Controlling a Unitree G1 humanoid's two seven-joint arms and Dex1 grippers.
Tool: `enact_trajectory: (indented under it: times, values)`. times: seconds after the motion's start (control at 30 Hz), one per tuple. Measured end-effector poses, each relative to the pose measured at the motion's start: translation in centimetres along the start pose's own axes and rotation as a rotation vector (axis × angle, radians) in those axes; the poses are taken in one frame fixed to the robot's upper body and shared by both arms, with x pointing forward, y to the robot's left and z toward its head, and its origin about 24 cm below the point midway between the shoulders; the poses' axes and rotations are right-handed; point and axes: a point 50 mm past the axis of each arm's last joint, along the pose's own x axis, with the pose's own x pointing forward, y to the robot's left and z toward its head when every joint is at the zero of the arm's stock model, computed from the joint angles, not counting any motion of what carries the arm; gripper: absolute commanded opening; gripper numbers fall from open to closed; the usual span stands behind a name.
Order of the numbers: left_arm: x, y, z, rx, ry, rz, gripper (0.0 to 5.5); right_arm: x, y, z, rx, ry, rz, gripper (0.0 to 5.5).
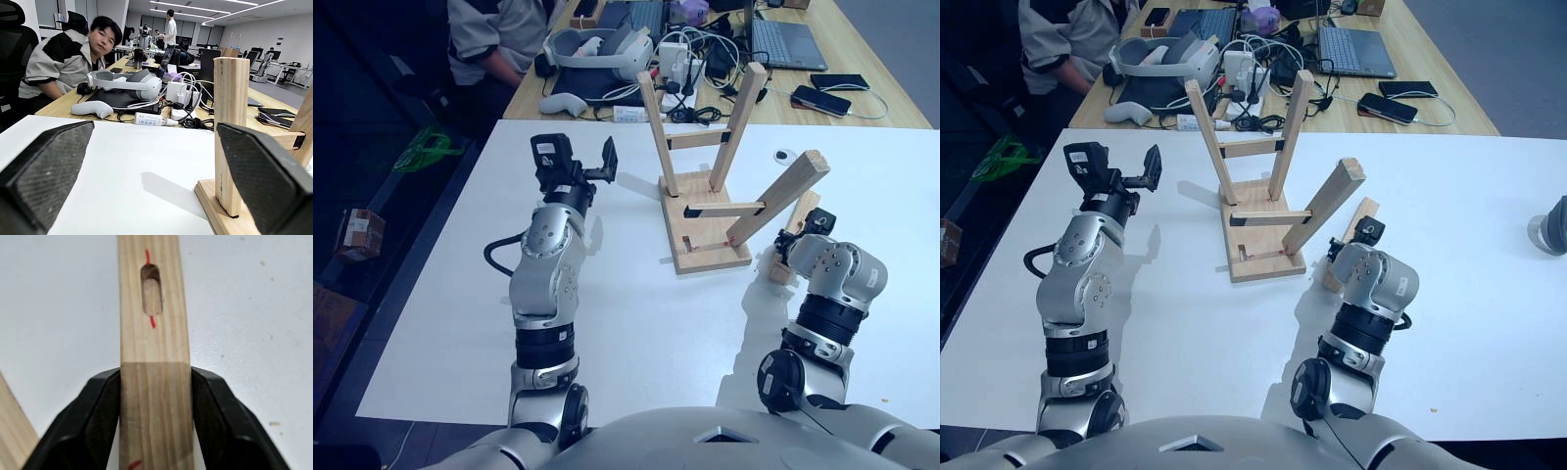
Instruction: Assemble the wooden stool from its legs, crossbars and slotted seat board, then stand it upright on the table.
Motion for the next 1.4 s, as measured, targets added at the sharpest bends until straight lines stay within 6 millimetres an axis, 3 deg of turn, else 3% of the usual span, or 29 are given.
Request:
enact_trajectory:
  times: [0.33, 0.57, 0.7, 0.83, 0.9, 1.03, 1.4]
  values:
    - [0.4, 0.3, 0.4, 0.005, -0.014, 0.005, 4.64, 0.0, 0.4, 0.7, 0.008, -0.123, 0.088, 2.05]
    - [2.2, 1.1, 3.7, -0.061, -0.099, 0.013, 4.64, -1.8, -0.7, 5.8, -0.038, -0.529, 0.14, 2.05]
    - [3.5, 1.2, 8.0, -0.162, -0.181, -0.052, 4.64, -4.9, -0.6, 10.4, -0.144, -0.867, 0.186, 2.05]
    - [3.9, -0.7, 12.4, -0.287, -0.219, -0.273, 4.64, -12.0, 3.7, 13.7, -0.268, -1.226, 0.537, 2.05]
    - [3.2, -2.0, 13.6, -0.333, -0.203, -0.427, 4.64, -14.1, 5.7, 13.2, -0.336, -1.27, 0.721, 2.05]
    - [2.2, -3.5, 14.6, -0.399, -0.15, -0.612, 4.64, -15.9, 8.2, 10.9, -0.505, -1.267, 0.954, 2.05]
    - [1.4, -4.7, 14.7, -0.522, -0.092, -0.698, 4.64, -15.5, 9.2, 7.0, -0.668, -1.172, 1.119, 2.05]
